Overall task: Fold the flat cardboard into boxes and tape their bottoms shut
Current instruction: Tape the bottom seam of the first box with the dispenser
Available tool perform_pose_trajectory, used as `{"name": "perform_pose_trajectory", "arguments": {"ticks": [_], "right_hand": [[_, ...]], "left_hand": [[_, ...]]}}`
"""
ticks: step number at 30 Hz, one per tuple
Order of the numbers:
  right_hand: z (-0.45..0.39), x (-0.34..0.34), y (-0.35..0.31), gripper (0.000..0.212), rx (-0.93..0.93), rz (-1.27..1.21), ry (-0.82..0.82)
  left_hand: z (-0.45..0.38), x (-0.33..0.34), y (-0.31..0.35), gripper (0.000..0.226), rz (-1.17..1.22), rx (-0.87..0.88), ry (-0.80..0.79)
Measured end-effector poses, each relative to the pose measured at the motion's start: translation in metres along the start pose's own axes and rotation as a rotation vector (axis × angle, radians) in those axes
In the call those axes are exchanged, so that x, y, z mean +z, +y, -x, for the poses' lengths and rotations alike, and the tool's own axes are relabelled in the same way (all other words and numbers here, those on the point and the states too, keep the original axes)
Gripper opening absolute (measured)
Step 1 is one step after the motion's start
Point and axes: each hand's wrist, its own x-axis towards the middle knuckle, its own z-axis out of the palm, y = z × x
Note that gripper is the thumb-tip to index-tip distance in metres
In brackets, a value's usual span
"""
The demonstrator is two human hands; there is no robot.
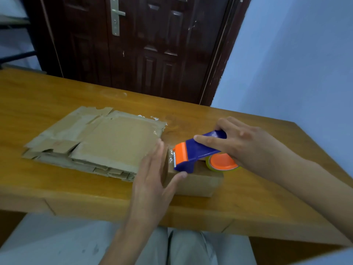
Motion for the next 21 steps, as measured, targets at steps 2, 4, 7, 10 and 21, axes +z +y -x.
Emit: {"name": "perform_pose_trajectory", "arguments": {"ticks": [2, 4, 7, 10, 21], "right_hand": [[0.0, -0.001, 0.001, 0.095, 0.013, -0.013, -0.011], [0.001, -0.003, 0.002, 0.092, 0.009, -0.025, -0.022], [0.0, -0.003, 0.001, 0.087, 0.0, -0.02, -0.023], [-0.002, 0.0, 0.003, 0.09, 0.012, -0.016, -0.018], [-0.005, -0.004, 0.01, 0.103, 0.043, 0.009, -0.086]], "left_hand": [[-0.013, 0.0, -0.004, 0.107, 0.078, 0.046, -0.165], [-0.028, -0.002, -0.009, 0.127, 0.138, 0.031, -0.275], [-0.043, -0.002, -0.012, 0.138, 0.071, 0.027, -0.367], [-0.046, 0.003, -0.015, 0.134, 0.069, 0.058, -0.352], [-0.048, 0.004, -0.025, 0.141, 0.057, 0.038, -0.361]]}}
